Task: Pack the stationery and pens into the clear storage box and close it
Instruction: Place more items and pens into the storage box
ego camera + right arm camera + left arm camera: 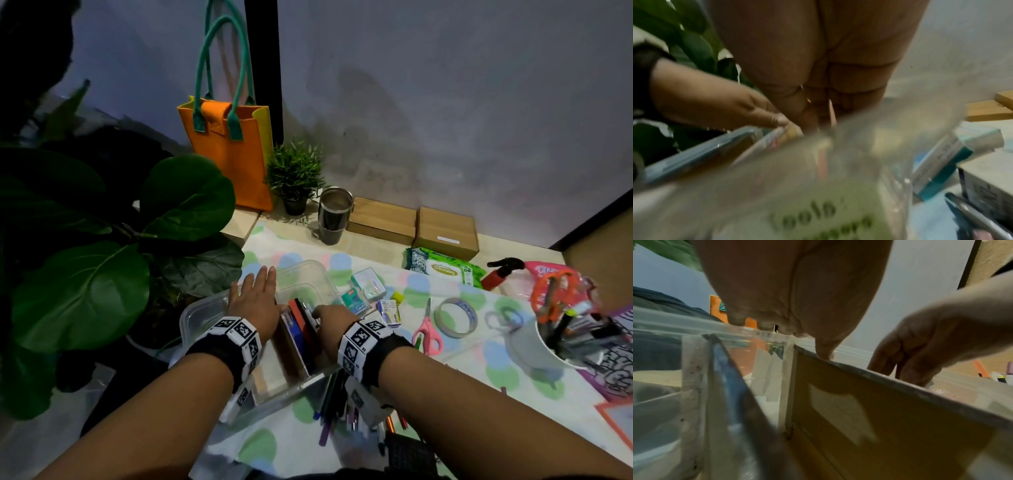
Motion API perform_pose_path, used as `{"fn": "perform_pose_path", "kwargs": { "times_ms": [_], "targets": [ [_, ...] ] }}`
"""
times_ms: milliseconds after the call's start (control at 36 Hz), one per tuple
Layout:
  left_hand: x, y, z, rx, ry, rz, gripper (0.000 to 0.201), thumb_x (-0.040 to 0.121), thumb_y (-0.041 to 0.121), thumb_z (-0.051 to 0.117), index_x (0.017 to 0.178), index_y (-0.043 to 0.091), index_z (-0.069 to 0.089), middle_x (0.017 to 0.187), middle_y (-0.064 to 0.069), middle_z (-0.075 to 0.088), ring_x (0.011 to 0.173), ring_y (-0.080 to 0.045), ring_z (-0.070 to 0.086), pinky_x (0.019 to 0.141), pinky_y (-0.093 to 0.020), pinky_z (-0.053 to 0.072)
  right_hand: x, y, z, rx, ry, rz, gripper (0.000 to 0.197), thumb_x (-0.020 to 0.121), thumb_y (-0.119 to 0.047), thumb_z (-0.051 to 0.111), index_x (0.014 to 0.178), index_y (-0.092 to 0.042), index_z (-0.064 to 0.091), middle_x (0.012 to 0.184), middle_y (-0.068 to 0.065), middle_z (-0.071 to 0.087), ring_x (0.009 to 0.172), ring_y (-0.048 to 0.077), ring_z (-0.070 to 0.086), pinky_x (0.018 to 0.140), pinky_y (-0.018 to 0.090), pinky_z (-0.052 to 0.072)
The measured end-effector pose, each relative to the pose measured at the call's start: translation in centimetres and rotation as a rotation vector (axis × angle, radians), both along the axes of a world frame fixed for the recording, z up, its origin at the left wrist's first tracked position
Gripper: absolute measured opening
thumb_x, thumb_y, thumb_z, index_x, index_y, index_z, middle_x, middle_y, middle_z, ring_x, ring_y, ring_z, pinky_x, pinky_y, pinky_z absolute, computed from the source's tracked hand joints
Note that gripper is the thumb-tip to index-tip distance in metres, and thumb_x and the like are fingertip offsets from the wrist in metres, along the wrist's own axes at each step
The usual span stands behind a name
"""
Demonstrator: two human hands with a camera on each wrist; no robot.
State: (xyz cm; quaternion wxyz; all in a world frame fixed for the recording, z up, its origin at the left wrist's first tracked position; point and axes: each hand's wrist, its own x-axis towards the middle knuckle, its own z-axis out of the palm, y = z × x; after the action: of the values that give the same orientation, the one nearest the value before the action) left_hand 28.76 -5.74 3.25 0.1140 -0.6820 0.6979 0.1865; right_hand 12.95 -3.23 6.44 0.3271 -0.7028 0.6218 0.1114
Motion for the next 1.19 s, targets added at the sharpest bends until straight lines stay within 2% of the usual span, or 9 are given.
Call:
{"fn": "perform_pose_path", "kwargs": {
  "times_ms": [194,361,528,694,778,917,1000,1111,1194],
  "targets": [
    [0.0,0.1,0.1,0.007,-0.015,0.0,0.074,0.098,0.047,0.034,0.151,0.02,-0.009,0.161,-0.001,-0.01,0.149,-0.026,-0.002,0.119,-0.048,0.001,-5.0,-0.2,1.4,-0.297,-0.306,-0.241,0.029,0.089,-0.009,0.05,0.112,-0.013,0.066,0.114,0.008,0.068,0.104,0.025,0.063,0.09,0.026,0.045],
    [-0.3,0.0,-0.1,-0.023,-0.051,0.015,0.073,0.098,0.048,0.033,0.151,0.02,-0.007,0.162,0.001,-0.006,0.149,-0.026,0.003,0.119,-0.048,0.004,-10.4,-0.5,-1.5,-0.296,-0.274,-0.553,0.02,0.088,-0.008,0.051,0.098,-0.011,0.068,0.094,0.011,0.069,0.083,0.026,0.063,0.065,0.022,0.046],
    [-0.4,0.0,0.1,-0.028,-0.059,0.018,0.073,0.098,0.047,0.034,0.151,0.02,-0.006,0.162,0.002,-0.006,0.148,-0.026,0.003,0.119,-0.047,0.004,-14.7,-0.3,-5.6,-0.129,-0.014,-0.662,0.028,0.086,-0.013,0.056,0.113,-0.008,0.063,0.119,0.015,0.064,0.112,0.031,0.059,0.092,0.031,0.046],
    [-0.4,-0.1,0.2,0.0,-0.07,0.008,0.073,0.098,0.048,0.032,0.151,0.019,-0.009,0.162,0.0,-0.008,0.149,-0.027,0.001,0.119,-0.048,0.003,-16.9,1.0,-7.9,-0.027,0.224,-0.762,0.032,0.09,-0.018,0.052,0.12,-0.008,0.058,0.125,0.012,0.057,0.118,0.028,0.055,0.093,0.033,0.048],
    [-0.3,-0.1,0.2,0.008,-0.077,0.008,0.072,0.099,0.046,0.032,0.151,0.019,-0.01,0.161,0.0,-0.009,0.149,-0.027,0.0,0.119,-0.048,0.003,-17.8,1.2,-9.0,0.04,0.172,-0.886,0.036,0.089,-0.013,0.055,0.124,-0.003,0.056,0.13,0.018,0.055,0.119,0.032,0.053,0.091,0.035,0.047],
    [-0.4,-0.1,0.2,0.004,-0.083,0.003,0.072,0.099,0.044,0.032,0.151,0.019,-0.01,0.162,0.0,-0.008,0.149,-0.027,0.001,0.119,-0.048,0.004,-17.8,1.1,-8.9,0.062,0.198,-0.853,0.038,0.089,-0.01,0.054,0.126,0.0,0.053,0.13,0.019,0.054,0.119,0.034,0.053,0.062,0.025,0.041],
    [-0.3,-0.1,0.2,0.017,-0.078,0.001,0.072,0.099,0.045,0.032,0.151,0.02,-0.01,0.161,0.0,-0.009,0.149,-0.027,0.0,0.119,-0.048,0.003,-17.0,1.8,-7.1,-0.034,0.053,-0.981,0.045,0.092,-0.017,0.047,0.137,-0.01,0.043,0.13,0.01,0.055,0.121,0.027,0.052,0.079,0.02,0.046],
    [-0.4,0.0,0.3,0.013,-0.085,-0.005,0.073,0.099,0.047,0.032,0.151,0.019,-0.011,0.161,0.0,-0.009,0.149,-0.028,0.001,0.119,-0.048,0.004,-16.3,3.1,-5.9,0.005,0.269,-0.513,0.059,0.095,-0.021,0.038,0.15,-0.019,0.016,0.135,0.004,0.052,0.119,0.024,0.053,0.097,0.031,0.042],
    [-0.5,0.2,0.4,0.004,-0.095,-0.01,0.074,0.098,0.047,0.033,0.151,0.018,-0.01,0.162,-0.001,-0.008,0.149,-0.028,0.002,0.119,-0.048,0.005,-16.2,2.6,-5.8,0.007,0.011,-0.851,0.055,0.092,-0.021,0.05,0.143,-0.009,0.033,0.135,0.007,0.053,0.118,0.026,0.055,0.081,0.022,0.044]
  ]
}}
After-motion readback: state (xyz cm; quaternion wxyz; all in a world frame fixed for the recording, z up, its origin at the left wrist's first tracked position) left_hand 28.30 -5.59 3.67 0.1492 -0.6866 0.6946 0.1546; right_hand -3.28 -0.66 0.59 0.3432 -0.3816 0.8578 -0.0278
